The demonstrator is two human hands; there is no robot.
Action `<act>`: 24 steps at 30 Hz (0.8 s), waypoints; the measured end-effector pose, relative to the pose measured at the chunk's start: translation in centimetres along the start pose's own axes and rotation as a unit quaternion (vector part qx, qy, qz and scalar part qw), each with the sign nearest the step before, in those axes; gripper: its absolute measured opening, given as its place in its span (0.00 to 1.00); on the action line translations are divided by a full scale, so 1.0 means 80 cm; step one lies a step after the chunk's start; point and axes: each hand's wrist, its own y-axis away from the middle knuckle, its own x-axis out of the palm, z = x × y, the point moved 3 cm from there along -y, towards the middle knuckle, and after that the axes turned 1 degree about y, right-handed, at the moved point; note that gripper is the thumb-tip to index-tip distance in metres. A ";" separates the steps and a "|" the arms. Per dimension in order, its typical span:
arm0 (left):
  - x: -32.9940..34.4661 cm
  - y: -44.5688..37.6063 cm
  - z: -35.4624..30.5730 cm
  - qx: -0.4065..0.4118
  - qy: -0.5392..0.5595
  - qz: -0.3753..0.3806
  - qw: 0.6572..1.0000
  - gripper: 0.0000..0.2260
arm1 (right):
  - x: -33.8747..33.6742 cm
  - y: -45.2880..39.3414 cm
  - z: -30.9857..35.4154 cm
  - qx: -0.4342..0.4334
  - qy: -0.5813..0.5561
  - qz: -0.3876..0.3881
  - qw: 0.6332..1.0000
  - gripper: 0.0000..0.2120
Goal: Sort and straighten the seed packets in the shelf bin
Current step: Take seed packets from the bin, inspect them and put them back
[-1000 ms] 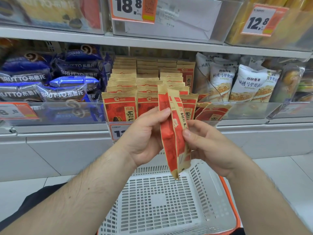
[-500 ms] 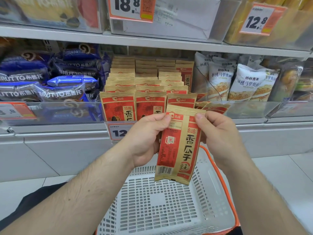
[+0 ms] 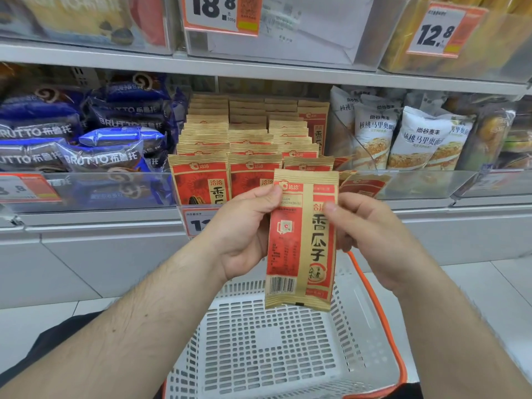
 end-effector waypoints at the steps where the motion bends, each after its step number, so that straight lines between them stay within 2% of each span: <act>1: -0.002 -0.001 -0.002 0.004 0.004 -0.008 1.000 0.14 | 0.002 0.002 0.001 0.007 0.024 0.037 0.999 0.08; 3: -0.005 -0.001 -0.006 0.009 0.006 -0.022 1.000 0.14 | 0.005 0.004 -0.003 0.022 0.051 0.092 0.994 0.11; 5: -0.006 0.000 -0.008 0.009 0.001 -0.026 1.000 0.14 | 0.006 0.005 -0.006 0.024 0.048 0.107 0.993 0.15; 7: -0.005 0.002 -0.009 0.010 -0.016 -0.013 1.000 0.14 | 0.002 0.002 -0.009 0.011 0.031 0.089 0.995 0.15; 9: -0.005 0.005 -0.008 0.007 -0.042 0.010 0.999 0.17 | -0.005 -0.001 -0.011 0.007 -0.007 0.055 0.998 0.17; 11: -0.006 0.006 -0.008 0.003 -0.055 0.023 0.998 0.20 | -0.012 -0.003 -0.013 0.003 -0.039 0.056 0.998 0.23; 15: -0.009 0.005 -0.008 0.001 -0.025 0.020 0.999 0.21 | -0.009 0.004 -0.008 -0.004 -0.099 0.148 0.984 0.35; 17: -0.010 0.004 -0.007 -0.001 -0.019 0.021 1.000 0.21 | -0.008 0.005 -0.007 -0.006 -0.123 0.169 0.978 0.41; 20: -0.009 0.004 -0.007 -0.005 -0.018 0.022 1.000 0.21 | -0.008 0.006 -0.007 -0.009 -0.131 0.167 0.977 0.41; 24: -0.007 0.005 -0.008 0.007 -0.057 0.003 0.998 0.14 | -0.004 0.011 0.002 -0.001 -0.096 0.129 0.987 0.32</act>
